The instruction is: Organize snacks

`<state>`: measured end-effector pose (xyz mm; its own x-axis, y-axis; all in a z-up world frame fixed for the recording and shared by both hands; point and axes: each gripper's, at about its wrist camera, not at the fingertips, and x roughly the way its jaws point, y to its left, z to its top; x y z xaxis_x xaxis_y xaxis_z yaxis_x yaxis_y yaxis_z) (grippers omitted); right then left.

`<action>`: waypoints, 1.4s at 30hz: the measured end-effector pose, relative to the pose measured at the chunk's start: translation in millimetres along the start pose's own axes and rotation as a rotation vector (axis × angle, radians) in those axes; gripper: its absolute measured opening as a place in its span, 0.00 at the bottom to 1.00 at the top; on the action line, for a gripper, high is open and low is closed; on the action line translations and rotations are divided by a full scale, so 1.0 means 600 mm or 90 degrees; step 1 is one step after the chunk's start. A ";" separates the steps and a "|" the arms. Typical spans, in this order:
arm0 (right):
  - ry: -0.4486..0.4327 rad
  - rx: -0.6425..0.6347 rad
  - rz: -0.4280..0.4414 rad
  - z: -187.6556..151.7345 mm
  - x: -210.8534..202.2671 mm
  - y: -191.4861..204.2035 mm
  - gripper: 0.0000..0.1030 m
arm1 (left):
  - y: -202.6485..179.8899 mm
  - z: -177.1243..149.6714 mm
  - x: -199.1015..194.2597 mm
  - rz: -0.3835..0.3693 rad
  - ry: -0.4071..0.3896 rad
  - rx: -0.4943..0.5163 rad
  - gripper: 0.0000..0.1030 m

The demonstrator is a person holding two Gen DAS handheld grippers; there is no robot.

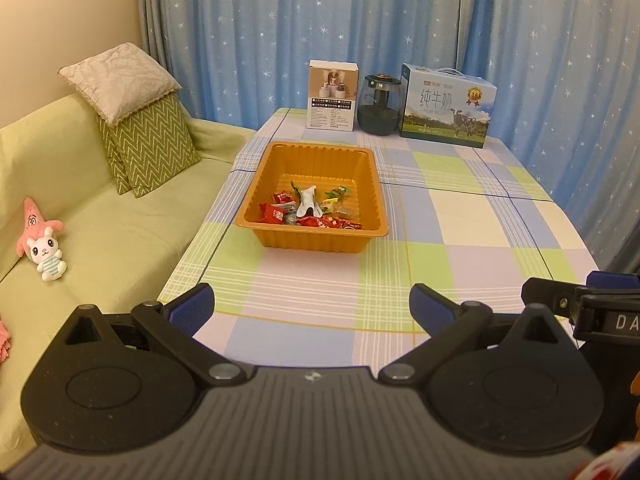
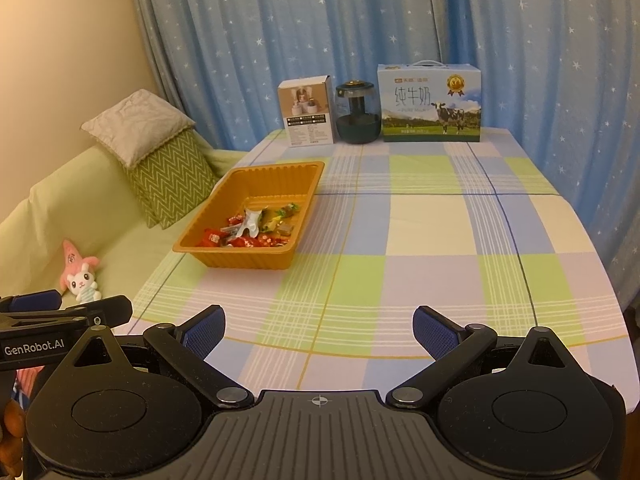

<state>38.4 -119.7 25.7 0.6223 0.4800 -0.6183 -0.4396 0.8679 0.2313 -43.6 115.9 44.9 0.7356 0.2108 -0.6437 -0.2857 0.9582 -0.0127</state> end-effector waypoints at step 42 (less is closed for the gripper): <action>-0.002 0.005 -0.002 0.004 -0.001 -0.011 0.97 | -0.013 0.002 0.012 -0.002 0.002 0.009 1.00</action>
<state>42.4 -125.3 26.2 0.6256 0.4780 -0.6166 -0.4328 0.8702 0.2354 -35.3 109.9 41.3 0.7350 0.2067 -0.6458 -0.2742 0.9617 -0.0044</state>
